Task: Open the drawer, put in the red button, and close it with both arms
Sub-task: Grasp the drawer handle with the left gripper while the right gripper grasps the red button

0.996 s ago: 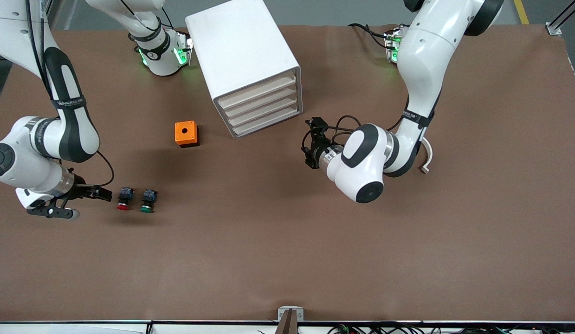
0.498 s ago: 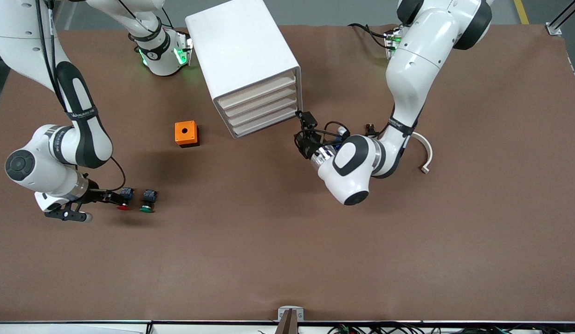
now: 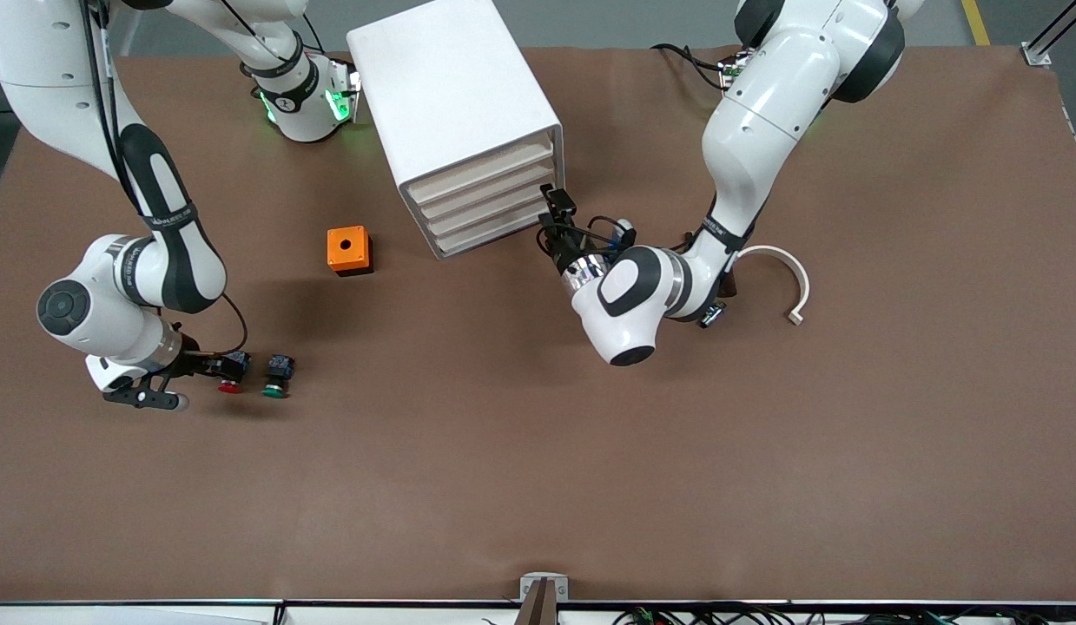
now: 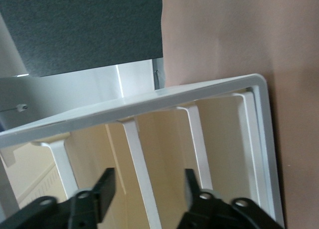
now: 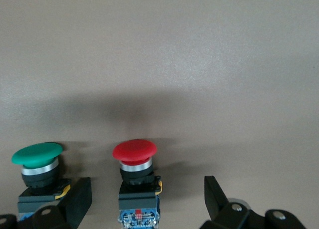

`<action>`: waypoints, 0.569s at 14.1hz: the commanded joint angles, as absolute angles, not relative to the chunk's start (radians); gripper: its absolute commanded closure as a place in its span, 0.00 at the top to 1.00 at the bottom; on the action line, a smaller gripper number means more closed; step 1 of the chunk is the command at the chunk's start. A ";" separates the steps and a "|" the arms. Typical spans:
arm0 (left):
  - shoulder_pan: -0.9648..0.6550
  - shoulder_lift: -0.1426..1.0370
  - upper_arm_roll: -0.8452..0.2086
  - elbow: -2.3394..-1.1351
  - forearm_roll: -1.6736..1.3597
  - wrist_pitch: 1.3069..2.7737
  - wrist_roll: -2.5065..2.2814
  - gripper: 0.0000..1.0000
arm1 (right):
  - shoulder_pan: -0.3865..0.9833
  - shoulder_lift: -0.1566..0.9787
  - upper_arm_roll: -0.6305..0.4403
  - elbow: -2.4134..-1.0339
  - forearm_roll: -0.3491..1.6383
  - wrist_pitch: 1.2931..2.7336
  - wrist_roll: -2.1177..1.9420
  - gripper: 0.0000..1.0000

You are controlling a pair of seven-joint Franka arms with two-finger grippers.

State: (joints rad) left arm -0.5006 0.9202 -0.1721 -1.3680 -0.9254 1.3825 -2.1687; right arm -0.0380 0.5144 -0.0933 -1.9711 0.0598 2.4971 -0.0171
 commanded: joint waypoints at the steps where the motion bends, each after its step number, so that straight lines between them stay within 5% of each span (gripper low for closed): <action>1: -0.497 0.923 -0.199 -1.367 -0.974 1.358 -2.180 0.51 | -0.031 0.506 -0.092 -2.000 0.075 2.514 0.021 1.00; 8: -0.525 0.942 -0.201 -1.367 -0.977 1.356 -2.201 0.49 | -0.014 0.506 -0.092 -2.054 0.075 2.559 0.095 0.98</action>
